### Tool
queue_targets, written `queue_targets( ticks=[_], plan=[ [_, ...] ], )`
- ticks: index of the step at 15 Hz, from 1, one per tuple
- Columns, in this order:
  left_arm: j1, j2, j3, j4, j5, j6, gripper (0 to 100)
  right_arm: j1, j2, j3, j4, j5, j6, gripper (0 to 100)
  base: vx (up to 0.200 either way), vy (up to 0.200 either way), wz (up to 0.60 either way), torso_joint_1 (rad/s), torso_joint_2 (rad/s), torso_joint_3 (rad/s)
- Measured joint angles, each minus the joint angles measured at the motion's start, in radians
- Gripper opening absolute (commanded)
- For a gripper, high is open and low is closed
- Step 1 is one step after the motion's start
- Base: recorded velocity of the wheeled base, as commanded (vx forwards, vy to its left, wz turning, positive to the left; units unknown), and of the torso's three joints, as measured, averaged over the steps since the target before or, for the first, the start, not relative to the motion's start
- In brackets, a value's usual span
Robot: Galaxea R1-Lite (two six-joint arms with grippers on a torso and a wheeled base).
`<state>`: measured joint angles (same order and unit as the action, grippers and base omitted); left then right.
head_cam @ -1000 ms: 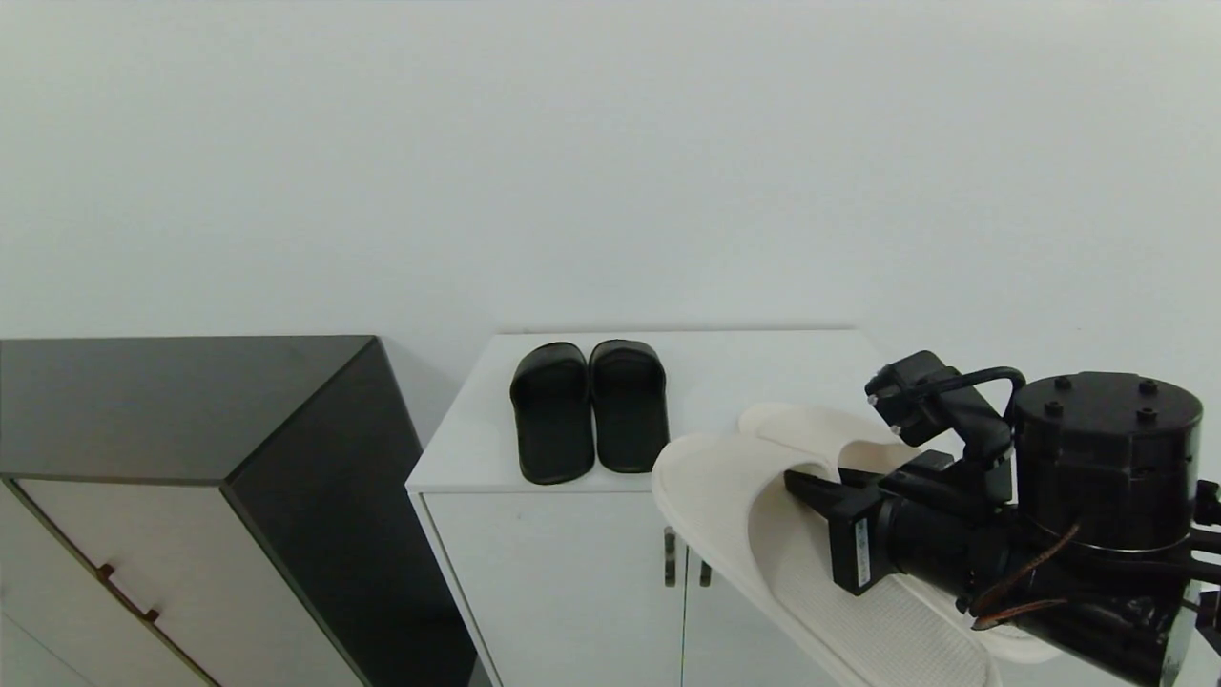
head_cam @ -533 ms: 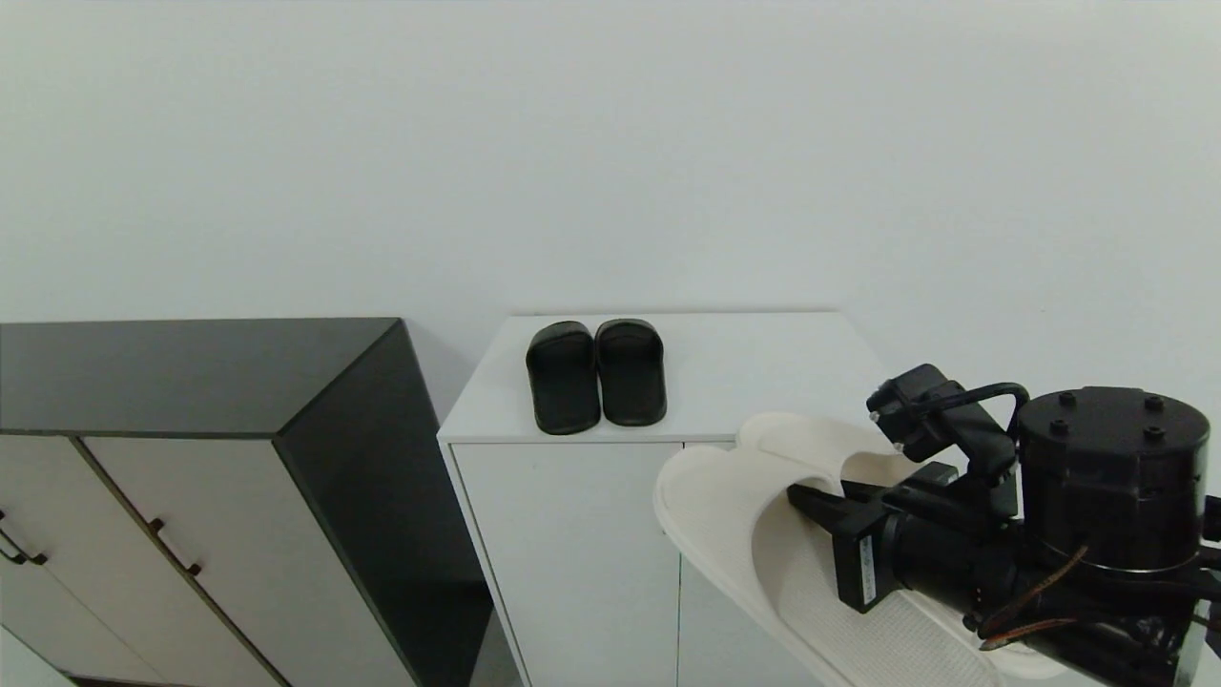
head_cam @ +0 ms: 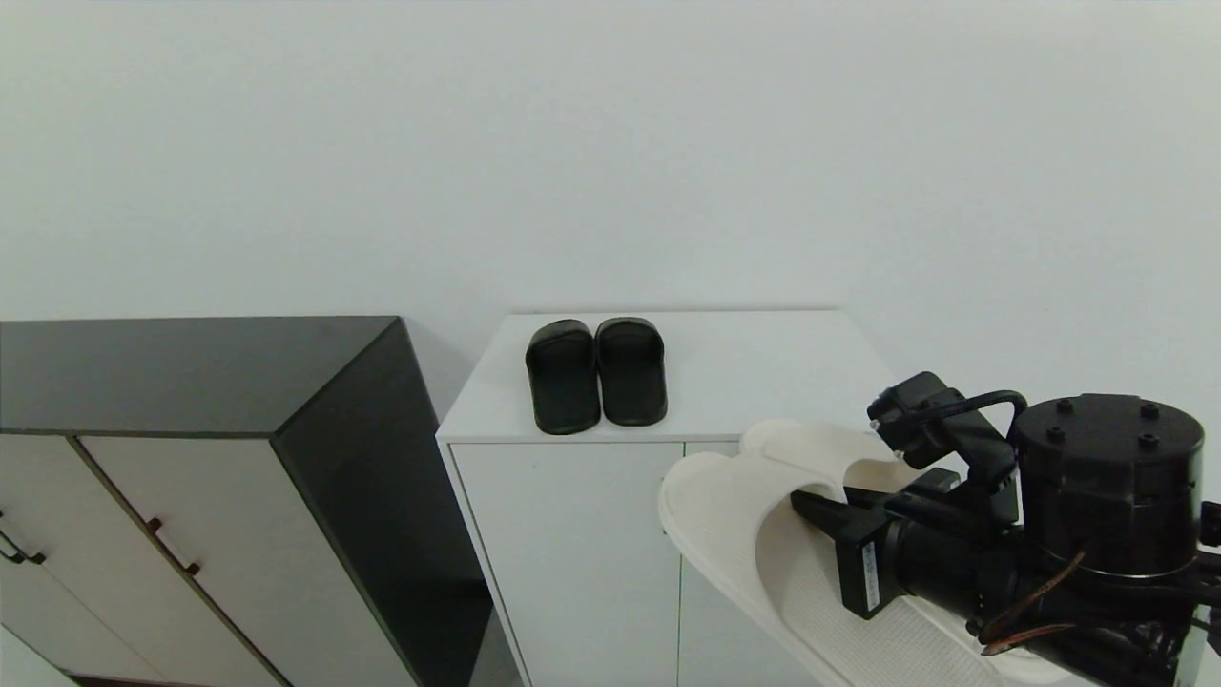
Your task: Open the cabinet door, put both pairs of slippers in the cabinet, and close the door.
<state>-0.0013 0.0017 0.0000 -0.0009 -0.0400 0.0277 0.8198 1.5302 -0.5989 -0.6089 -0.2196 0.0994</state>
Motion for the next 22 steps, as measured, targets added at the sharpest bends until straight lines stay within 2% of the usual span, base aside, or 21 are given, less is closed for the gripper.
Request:
queue_targets(
  ticks=[6,18,19,22],
  plan=[
    [0.0,0.0,0.0,0.0,0.0,0.0,0,0.002,0.0,0.008,-0.003,0.002,0.0,0,0.0,0.0,0.0,-0.041,0.1,0.057],
    [0.0,0.0,0.0,0.0,0.0,-0.001,0,0.033,-0.017,0.057,-0.026,0.002,0.0,0,0.0,0.0,0.0,-0.217,0.53,0.31],
    [0.0,0.0,0.0,0.0,0.0,-0.009,100,0.033,-0.017,0.059,-0.026,0.002,0.0,0,0.0,0.0,0.0,-0.193,0.49,0.315],
    [0.0,0.0,0.0,0.0,0.001,-0.02,100,0.034,-0.017,0.065,-0.026,0.003,0.0,0,0.0,0.0,0.0,-0.172,0.5,0.317]
  ],
)
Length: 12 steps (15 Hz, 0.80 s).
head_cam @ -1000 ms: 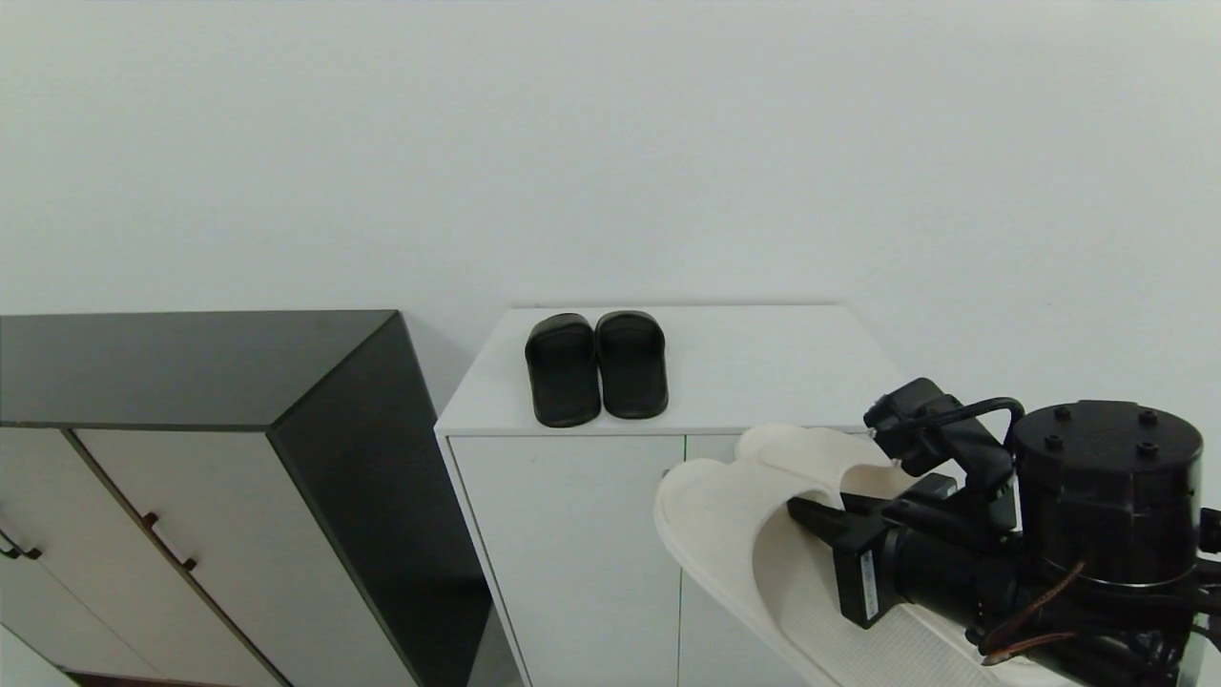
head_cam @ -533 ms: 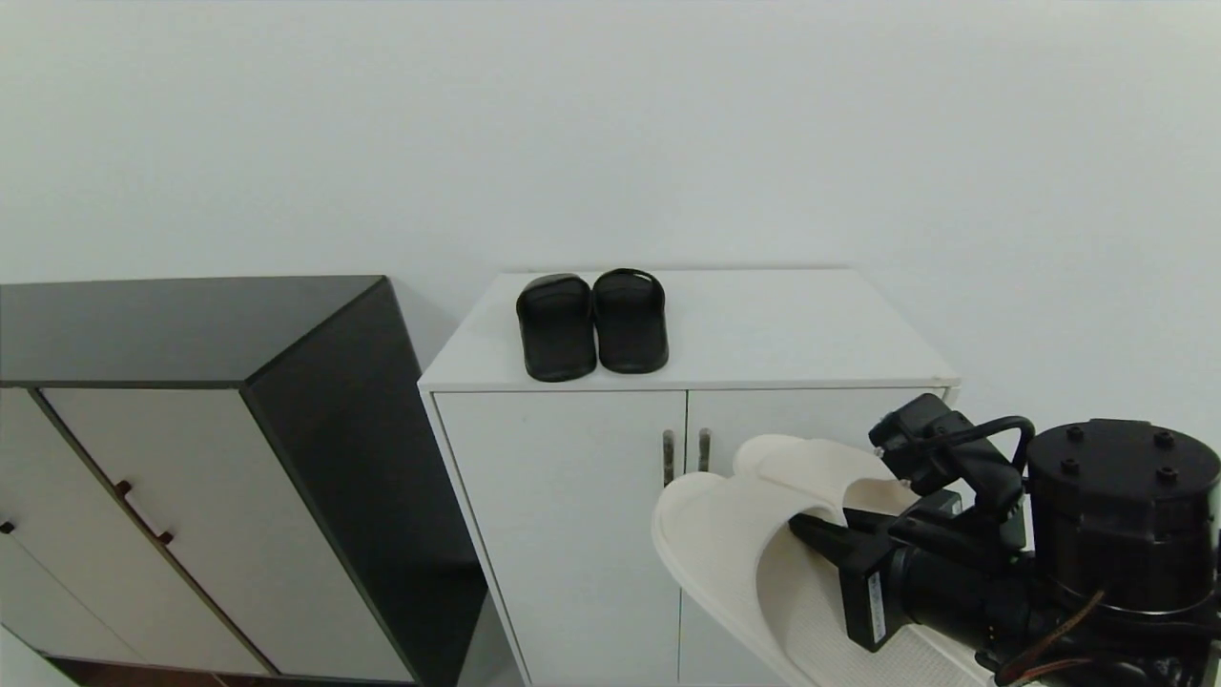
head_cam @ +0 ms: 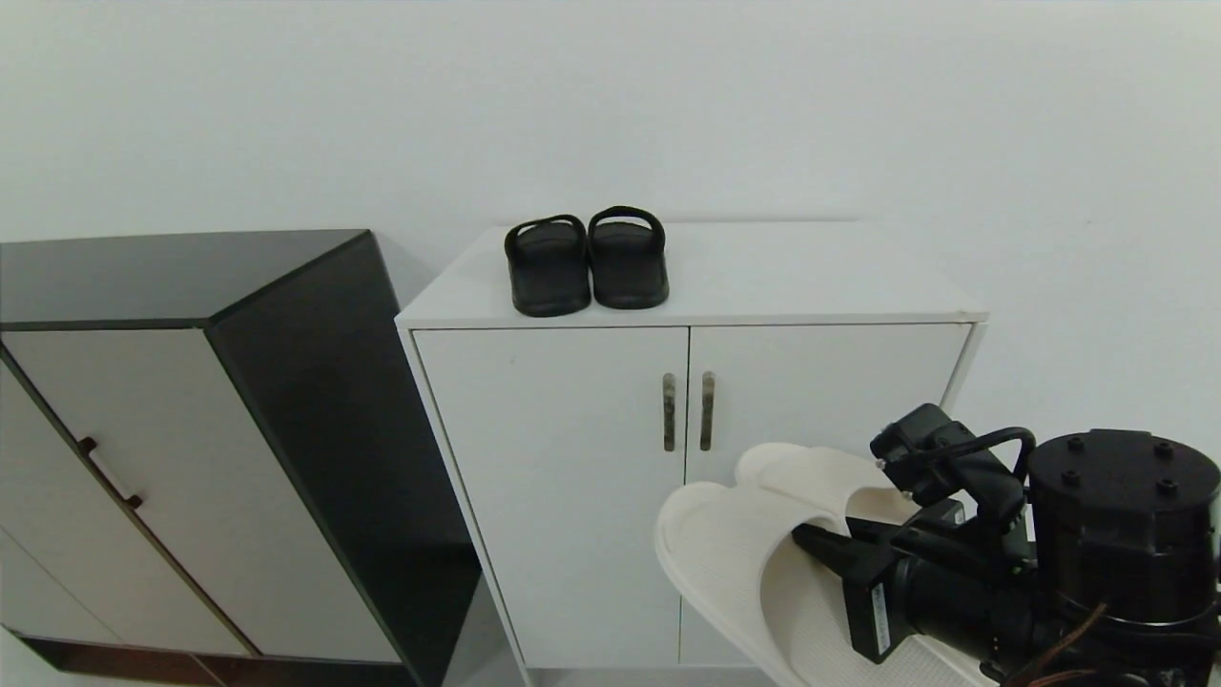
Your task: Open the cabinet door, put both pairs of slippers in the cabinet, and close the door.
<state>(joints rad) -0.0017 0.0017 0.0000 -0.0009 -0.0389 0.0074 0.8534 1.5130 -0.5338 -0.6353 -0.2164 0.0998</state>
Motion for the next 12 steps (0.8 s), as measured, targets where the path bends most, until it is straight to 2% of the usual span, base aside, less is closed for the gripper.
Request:
queue_targets(
  ticks=[7,10,12],
  plan=[
    [0.0,0.0,0.0,0.0,0.002,0.0,100,0.023,-0.001,0.057,-0.06,-0.005,0.001,0,0.0,0.0,0.0,-0.136,0.47,0.334],
    [0.0,0.0,0.0,0.0,0.001,0.001,100,0.034,-0.001,0.118,-0.153,-0.007,0.001,0,0.0,0.0,0.0,-0.079,0.45,0.359],
    [0.0,0.0,0.0,0.0,0.0,0.003,100,0.037,0.002,0.136,-0.166,-0.004,0.004,0,0.0,0.0,0.0,-0.034,0.44,0.386]
  ],
)
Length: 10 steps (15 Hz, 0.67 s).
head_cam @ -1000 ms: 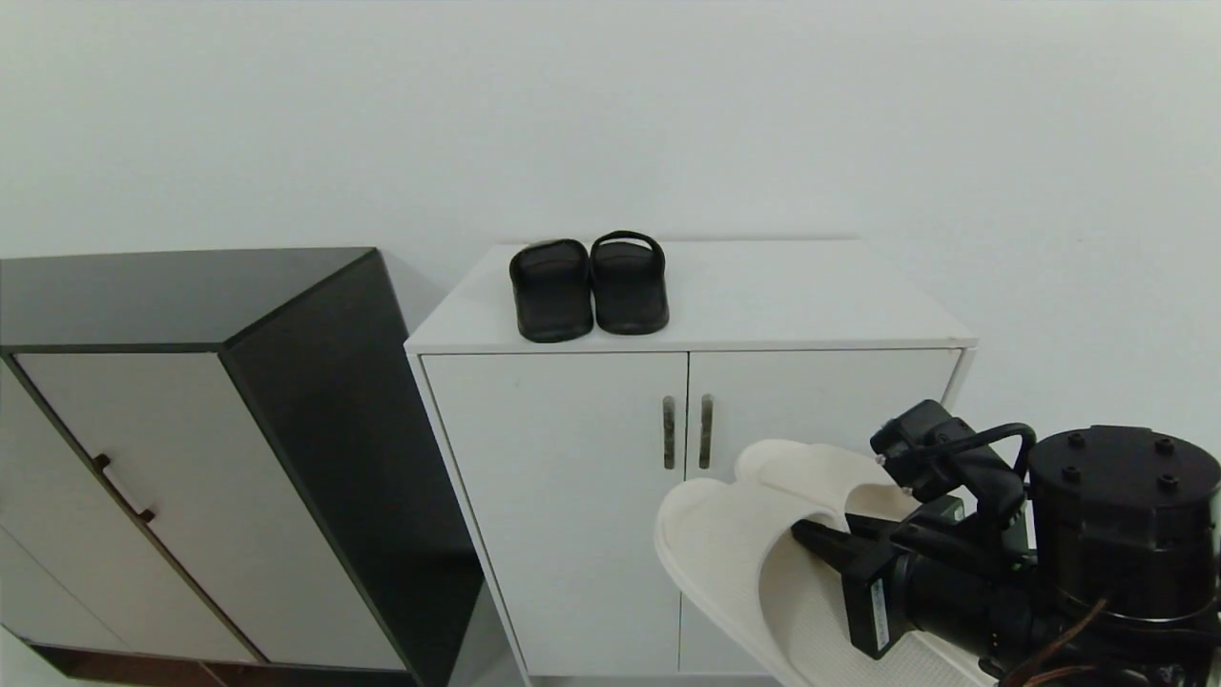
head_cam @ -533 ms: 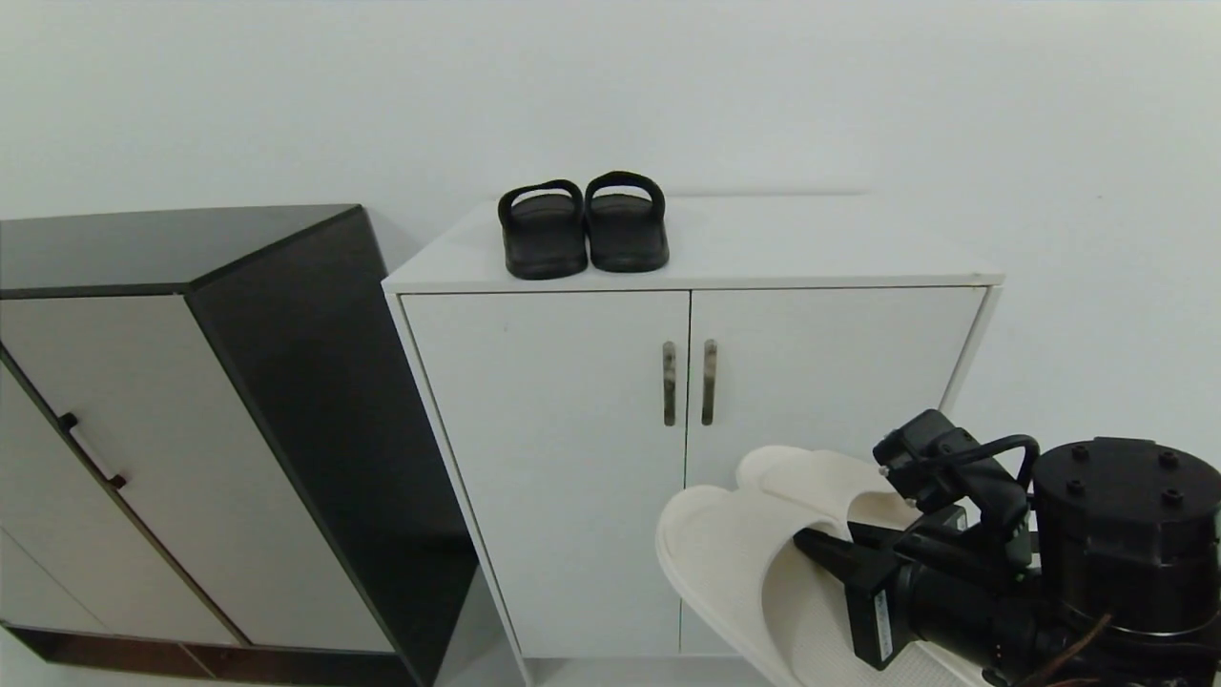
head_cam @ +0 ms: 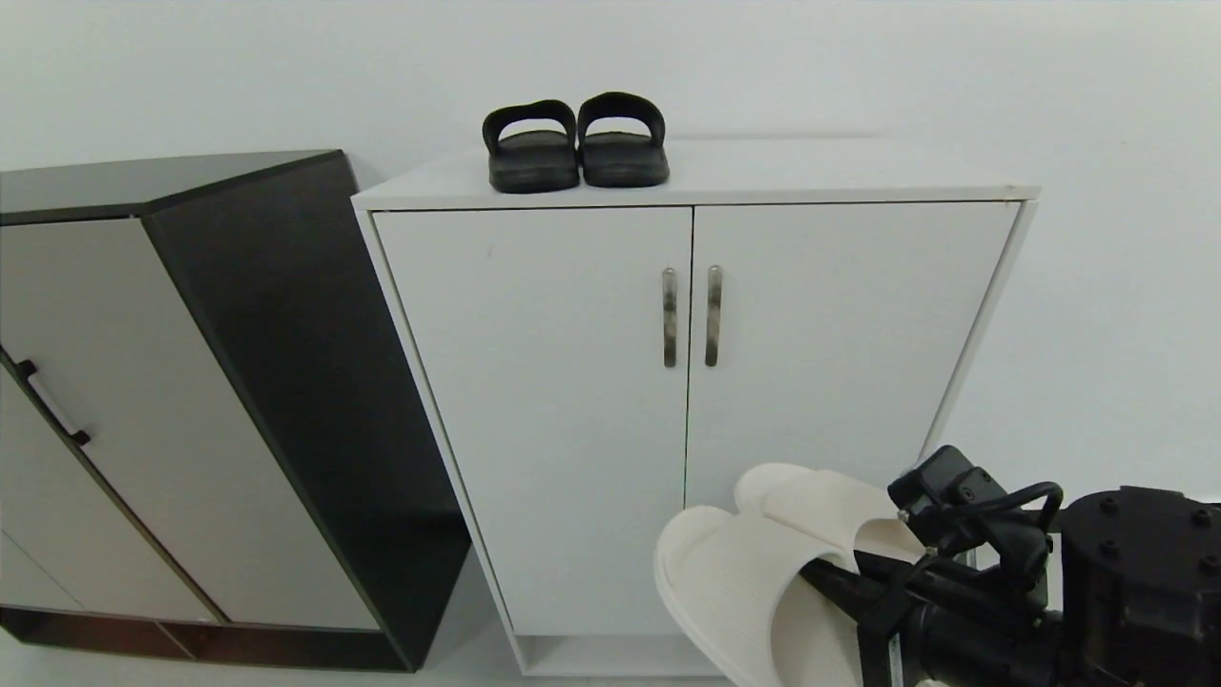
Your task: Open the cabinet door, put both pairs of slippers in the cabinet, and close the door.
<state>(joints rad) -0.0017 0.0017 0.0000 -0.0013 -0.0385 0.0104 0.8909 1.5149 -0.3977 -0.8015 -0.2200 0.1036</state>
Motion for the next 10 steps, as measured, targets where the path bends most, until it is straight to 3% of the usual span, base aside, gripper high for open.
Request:
queue_targets(
  ticks=[3,6,8,10],
  plan=[
    [0.0,0.0,0.0,-0.003,0.006,0.005,100,0.012,0.003,0.011,-0.001,0.001,0.005,0,0.0,0.0,0.0,-0.025,0.34,0.318],
    [0.0,0.002,-0.009,-0.008,0.007,0.039,100,0.015,0.001,0.022,-0.003,0.001,0.005,0,0.0,0.0,0.0,0.0,0.06,0.052],
    [0.0,0.029,-0.061,-0.001,0.002,0.006,100,0.015,0.002,0.025,-0.003,0.001,0.005,0,0.0,0.0,0.0,0.0,0.0,0.0],
    [0.0,0.133,-0.172,-0.003,-0.036,-0.039,100,0.015,0.006,0.024,-0.003,0.002,0.004,0,0.0,0.0,0.0,0.0,0.0,0.0]
  ],
)
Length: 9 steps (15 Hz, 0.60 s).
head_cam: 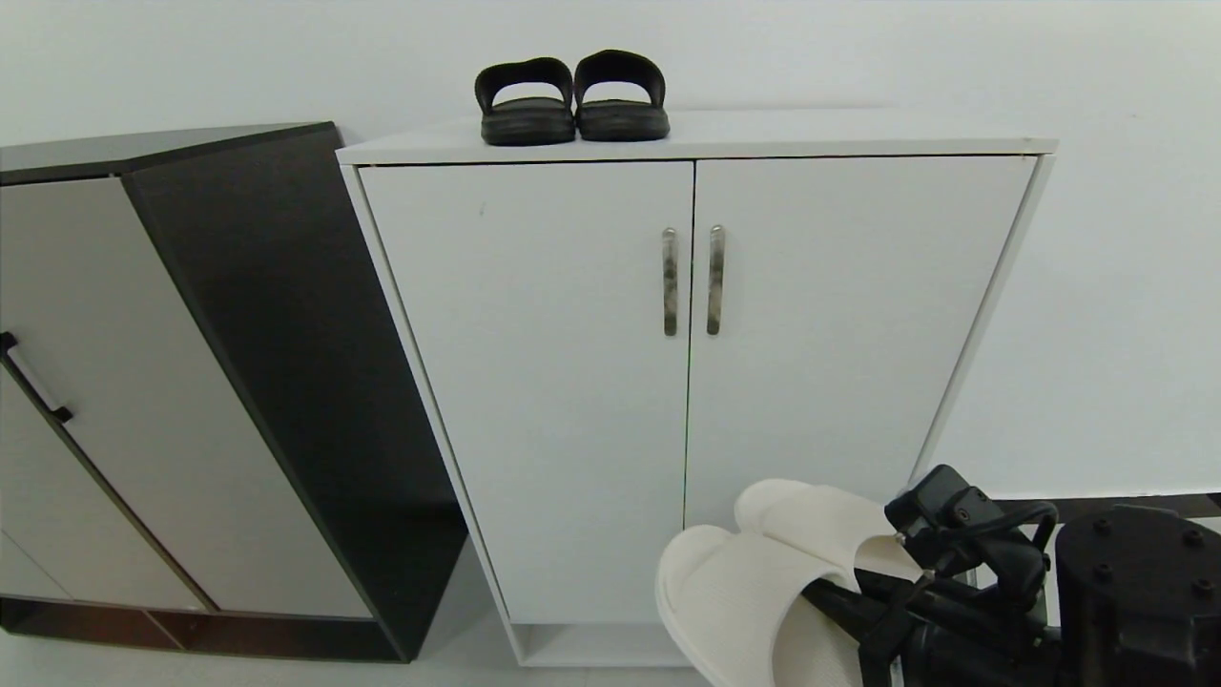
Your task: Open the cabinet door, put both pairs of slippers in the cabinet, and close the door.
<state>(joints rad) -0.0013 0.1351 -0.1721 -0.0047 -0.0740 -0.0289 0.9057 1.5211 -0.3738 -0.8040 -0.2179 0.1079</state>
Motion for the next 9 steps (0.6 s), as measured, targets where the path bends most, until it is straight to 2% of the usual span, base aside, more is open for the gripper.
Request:
queue_targets(
  ticks=[1,3,5,6,7,9],
  plan=[
    [-0.001,0.064,-0.039,-0.013,-0.037,-0.011,100,0.001,0.0,0.0,0.001,0.0,0.0,0,0.0,0.0,0.0,0.0,0.0,0.0],
    [-0.001,0.217,-0.109,-0.096,-0.149,-0.029,100,0.001,0.0,-0.001,-0.001,-0.006,-0.001,0,0.0,0.0,0.0,0.0,0.0,0.0],
    [-0.006,0.359,-0.169,-0.171,-0.241,-0.035,100,-0.001,0.0,-0.007,-0.023,-0.008,-0.002,0,0.0,0.0,0.0,0.0,0.0,0.0],
    [-0.019,0.43,-0.214,-0.191,-0.268,-0.036,100,-0.002,0.0,-0.007,-0.042,-0.006,-0.004,0,0.0,0.0,0.0,0.0,0.0,0.0],
    [-0.048,0.495,-0.259,-0.201,-0.282,-0.038,100,-0.003,0.001,-0.006,-0.043,-0.007,-0.005,0,0.0,0.0,0.0,0.0,0.0,0.0],
    [-0.159,0.618,-0.346,-0.213,-0.292,-0.039,100,-0.003,0.003,-0.001,-0.042,-0.007,-0.008,0,0.0,0.0,0.0,0.0,0.0,0.0]
  ],
)
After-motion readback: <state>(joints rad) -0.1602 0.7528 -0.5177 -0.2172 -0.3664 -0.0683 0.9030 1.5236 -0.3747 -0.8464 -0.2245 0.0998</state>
